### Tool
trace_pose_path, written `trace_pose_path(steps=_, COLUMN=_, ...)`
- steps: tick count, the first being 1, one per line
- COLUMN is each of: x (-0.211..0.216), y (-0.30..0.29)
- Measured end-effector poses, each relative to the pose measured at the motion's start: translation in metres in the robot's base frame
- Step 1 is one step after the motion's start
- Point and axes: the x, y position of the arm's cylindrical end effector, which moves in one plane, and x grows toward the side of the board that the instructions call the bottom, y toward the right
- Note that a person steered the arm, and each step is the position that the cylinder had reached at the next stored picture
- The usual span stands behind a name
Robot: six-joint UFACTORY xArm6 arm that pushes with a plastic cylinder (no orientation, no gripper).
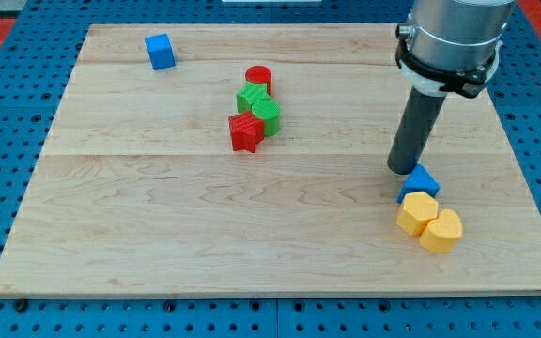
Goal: Separate the group of blocks
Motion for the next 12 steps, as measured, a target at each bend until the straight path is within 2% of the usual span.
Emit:
trace_pose_path(steps=1, x=-0.005, y=0.007)
trace_pose_path(steps=3, x=-0.116, y=0.009)
trace_pose_path(steps=4, x=-0.151, y=-0.014)
trace_pose_path(steps=6, x=-0.178, y=-0.164)
trace_pose_path(steps=7, x=-0.153, y=-0.226)
trace_pose_path(steps=8, x=-0.095, y=-0.206)
trace_pose_path(steps=9, x=-0.082, y=-0.194)
trace_pose_path(steps=10, x=-0.055, y=-0.149)
trace_pose_path(steps=12, x=-0.046, y=-0.144)
